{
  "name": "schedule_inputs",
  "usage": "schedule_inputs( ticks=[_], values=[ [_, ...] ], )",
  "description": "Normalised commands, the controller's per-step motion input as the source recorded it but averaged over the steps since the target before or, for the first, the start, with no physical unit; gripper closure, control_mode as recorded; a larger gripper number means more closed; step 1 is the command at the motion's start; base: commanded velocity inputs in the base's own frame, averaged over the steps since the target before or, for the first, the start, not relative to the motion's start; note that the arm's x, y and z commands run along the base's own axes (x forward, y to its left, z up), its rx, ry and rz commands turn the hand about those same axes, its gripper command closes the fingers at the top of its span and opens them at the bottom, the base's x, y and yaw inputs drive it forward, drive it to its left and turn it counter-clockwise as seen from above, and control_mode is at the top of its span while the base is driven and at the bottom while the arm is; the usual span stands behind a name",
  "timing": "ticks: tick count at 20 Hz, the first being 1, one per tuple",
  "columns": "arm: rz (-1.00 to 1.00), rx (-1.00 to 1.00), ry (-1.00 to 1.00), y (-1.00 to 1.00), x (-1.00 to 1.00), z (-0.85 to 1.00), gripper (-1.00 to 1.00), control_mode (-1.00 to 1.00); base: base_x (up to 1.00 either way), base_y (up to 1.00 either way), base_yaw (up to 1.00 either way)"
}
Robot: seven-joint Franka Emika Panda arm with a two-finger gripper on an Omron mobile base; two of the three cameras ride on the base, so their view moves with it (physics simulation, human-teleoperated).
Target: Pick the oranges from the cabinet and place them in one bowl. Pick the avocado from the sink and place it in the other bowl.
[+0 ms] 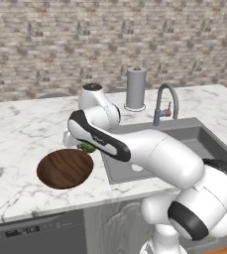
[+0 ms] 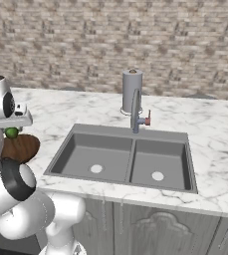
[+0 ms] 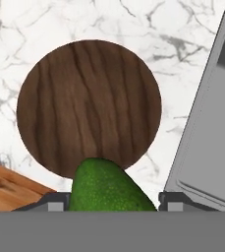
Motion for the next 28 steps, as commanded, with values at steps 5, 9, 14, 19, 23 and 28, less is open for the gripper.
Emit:
schedule_inputs(
  ticks=[5, 9, 14, 19, 23, 28],
  values=[
    [0.0, 0.0, 0.0, 0.25, 0.09, -0.14, 1.0, -1.0, 0.0, 0.0, 0.0],
    [0.0, 0.0, 0.0, 0.21, 0.07, -0.19, 1.0, -1.0, 0.0, 0.0, 0.0],
    [0.0, 0.0, 0.0, 0.18, 0.04, -0.22, 1.0, -1.0, 0.0, 0.0, 0.0],
    [0.0, 0.0, 0.0, 0.11, 0.05, -0.22, 1.0, -1.0, 0.0, 0.0, 0.0],
    [0.0, 0.0, 0.0, 0.1, 0.04, -0.24, 1.0, -1.0, 0.0, 0.0, 0.0],
    [0.0, 0.0, 0.0, 0.07, 0.03, -0.24, 1.0, -1.0, 0.0, 0.0, 0.0]
  ],
)
